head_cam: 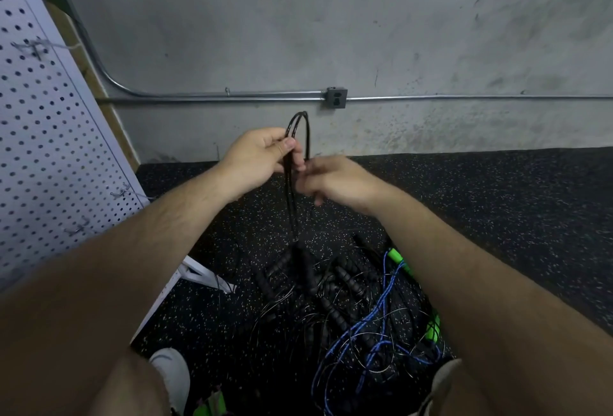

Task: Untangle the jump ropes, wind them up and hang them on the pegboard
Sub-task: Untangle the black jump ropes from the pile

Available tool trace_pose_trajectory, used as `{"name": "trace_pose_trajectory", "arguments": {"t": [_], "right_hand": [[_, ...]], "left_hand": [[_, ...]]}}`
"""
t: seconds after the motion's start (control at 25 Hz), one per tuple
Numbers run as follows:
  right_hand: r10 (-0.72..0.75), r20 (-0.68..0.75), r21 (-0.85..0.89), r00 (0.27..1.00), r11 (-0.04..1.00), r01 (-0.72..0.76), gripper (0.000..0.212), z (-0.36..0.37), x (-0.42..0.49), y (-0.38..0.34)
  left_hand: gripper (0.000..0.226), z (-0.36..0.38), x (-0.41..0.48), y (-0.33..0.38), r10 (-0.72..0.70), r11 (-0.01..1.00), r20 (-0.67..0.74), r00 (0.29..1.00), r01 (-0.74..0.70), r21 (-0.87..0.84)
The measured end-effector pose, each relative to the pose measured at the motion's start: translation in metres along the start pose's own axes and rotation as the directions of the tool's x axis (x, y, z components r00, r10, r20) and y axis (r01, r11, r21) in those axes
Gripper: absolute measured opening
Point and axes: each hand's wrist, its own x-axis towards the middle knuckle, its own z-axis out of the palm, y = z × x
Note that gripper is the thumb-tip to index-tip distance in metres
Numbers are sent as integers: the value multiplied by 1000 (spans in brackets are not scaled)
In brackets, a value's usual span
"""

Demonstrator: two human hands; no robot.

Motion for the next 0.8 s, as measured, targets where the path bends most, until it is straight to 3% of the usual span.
{"name": "trace_pose_trajectory", "arguments": {"t": [0.08,0.16,0.36,0.56,0.68,0.8], "right_hand": [[56,82,-94,995,994,-48,32,13,1,12],[55,74,-85,996,995,-48,36,21,6,21],[-23,-12,-89,1000,996,21,5,29,14,26],[-37,46,-22,998,999,38,10,27,18,22],[-64,-34,-54,997,997,62,9,24,16,17],[-125,-179,37,976,990,133,7,13,13,3]], "left_hand": [[25,-1,3,2,10,999,-22,1000,-11,-44],[24,-2,3,4,15,997,-33,999,-17,-79],[24,-3,0,8,36,990,8,999,-35,-138],[25,-6,-1,4,40,994,38,998,-36,-104],[24,-9,1,3,47,991,21,999,-44,-124],[22,-7,3,-4,13,982,-4,1000,-13,-190]]}}
